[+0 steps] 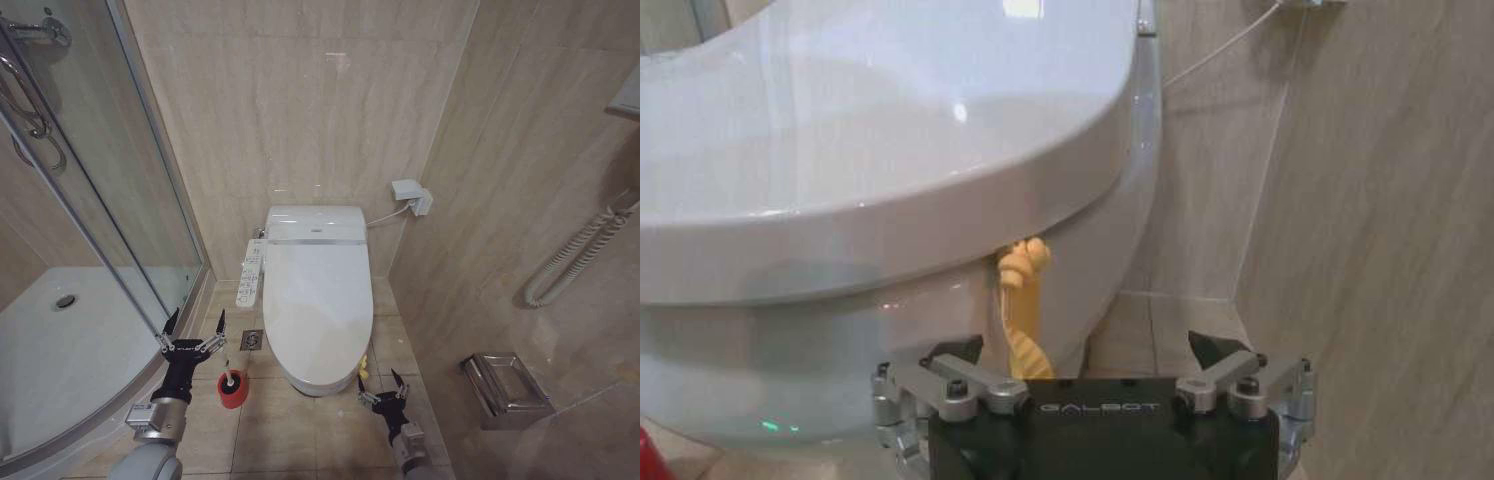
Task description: Open the toilet lid, clean the toilet bowl with a toilet brush, close the toilet lid, and flush.
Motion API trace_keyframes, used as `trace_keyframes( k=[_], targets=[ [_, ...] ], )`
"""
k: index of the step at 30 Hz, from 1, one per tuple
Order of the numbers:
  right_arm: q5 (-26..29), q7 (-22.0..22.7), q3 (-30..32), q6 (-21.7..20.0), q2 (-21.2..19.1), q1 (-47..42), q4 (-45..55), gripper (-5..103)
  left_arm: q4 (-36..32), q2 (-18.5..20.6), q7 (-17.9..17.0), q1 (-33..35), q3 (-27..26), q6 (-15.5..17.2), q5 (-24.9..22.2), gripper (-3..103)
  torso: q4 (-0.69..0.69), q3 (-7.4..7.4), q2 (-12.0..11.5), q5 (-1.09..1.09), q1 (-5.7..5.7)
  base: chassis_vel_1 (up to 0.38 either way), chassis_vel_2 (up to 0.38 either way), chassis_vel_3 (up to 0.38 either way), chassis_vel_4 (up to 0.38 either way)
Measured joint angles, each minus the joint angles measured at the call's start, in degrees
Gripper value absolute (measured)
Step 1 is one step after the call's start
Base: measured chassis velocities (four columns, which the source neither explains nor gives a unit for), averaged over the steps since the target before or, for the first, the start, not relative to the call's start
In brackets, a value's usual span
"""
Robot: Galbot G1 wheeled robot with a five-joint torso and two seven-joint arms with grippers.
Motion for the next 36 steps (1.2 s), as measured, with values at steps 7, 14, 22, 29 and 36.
trace_keyframes(
  k=[7, 14, 22, 29, 36],
  targets=[
    [-0.6, 0.0, 0.4, 0.9, 1.2, 2.9, -4.8, 100, 0.0, 0.0, 0.0, 0.0, 0.0, 0.0, 0.0, 100, -0.02, 0.00, 0.0, 0.00, 0.00, 0.000, 0.000, 0.000, 0.000],
    [-0.7, -0.1, 0.8, 1.4, 1.5, 4.2, -6.4, 100, 0.0, 0.0, 0.0, 0.0, 0.0, 0.0, 0.0, 100, -0.01, 0.00, 0.0, 0.00, 0.00, 0.000, 0.000, 0.000, 0.000],
    [-0.5, -0.1, 0.9, 1.6, 1.2, 4.9, -6.5, 75, 0.0, 0.0, 0.0, 0.0, 0.0, 0.0, 0.0, 100, 0.01, 0.00, 0.0, 0.01, 0.00, 0.000, 0.000, 0.000, 0.000],
    [-0.4, -0.2, 0.9, 1.6, 1.2, 5.0, -6.7, 47, 0.0, 0.0, 0.0, 0.0, 0.0, 0.0, 0.0, 100, 0.00, 0.00, 0.0, 0.01, 0.00, 0.000, 0.000, 0.000, 0.000],
    [-0.4, -0.2, 0.9, 1.9, 1.3, 4.8, -6.6, 21, 0.0, 0.0, 0.0, 0.0, 0.0, 0.0, 0.0, 100, 0.00, 0.00, 0.0, 0.01, 0.00, 0.000, 0.000, 0.000, 0.000]
  ],
)
